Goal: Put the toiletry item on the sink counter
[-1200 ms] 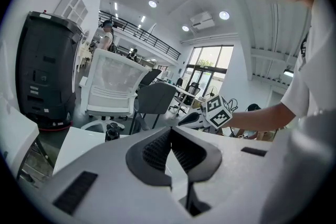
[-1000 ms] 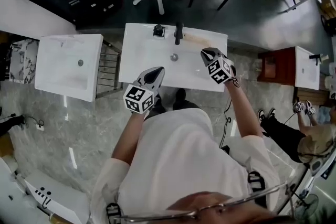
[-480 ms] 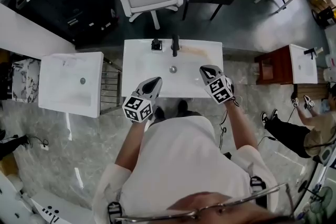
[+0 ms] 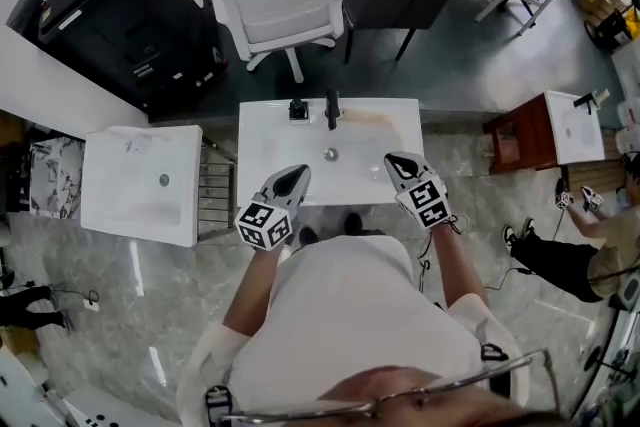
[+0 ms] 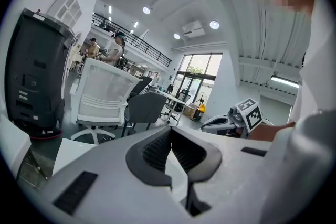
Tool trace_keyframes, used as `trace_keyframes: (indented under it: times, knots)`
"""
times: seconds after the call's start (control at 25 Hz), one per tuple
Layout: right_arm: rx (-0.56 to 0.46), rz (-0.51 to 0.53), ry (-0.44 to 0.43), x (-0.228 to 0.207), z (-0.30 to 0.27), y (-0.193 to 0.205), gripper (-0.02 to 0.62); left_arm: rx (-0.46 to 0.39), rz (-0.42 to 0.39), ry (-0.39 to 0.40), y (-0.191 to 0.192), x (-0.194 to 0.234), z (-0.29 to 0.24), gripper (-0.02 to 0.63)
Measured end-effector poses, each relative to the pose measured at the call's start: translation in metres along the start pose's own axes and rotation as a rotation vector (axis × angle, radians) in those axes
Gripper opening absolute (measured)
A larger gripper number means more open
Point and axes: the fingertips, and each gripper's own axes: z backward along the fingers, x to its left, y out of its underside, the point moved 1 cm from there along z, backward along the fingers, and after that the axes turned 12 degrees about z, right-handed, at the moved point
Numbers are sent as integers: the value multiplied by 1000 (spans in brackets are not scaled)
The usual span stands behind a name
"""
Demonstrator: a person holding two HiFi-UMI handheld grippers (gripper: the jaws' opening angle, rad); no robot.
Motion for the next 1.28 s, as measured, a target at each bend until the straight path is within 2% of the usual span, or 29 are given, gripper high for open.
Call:
trace_keyframes:
  times: [0.32,0.52,0.64,0.84,1.28]
  knots:
    - [-87,-23,33,2,19,-11,6,-54,-21,0,-18,-6,11,3]
    - [-158,-72,65,-3,31,-18,6,-78,-35,17,-25,-7,15,3]
    - [-185,-77,59,-2,35,-20,5,-83,-38,21,-27,-8,14,3]
    - [-190,-48,56,3,37,-21,5,-80,-43,23,-25,-11,11,3]
    - [-197,-78,47,-3,37,-18,5,-82,-19,27,-27,-12,5,3]
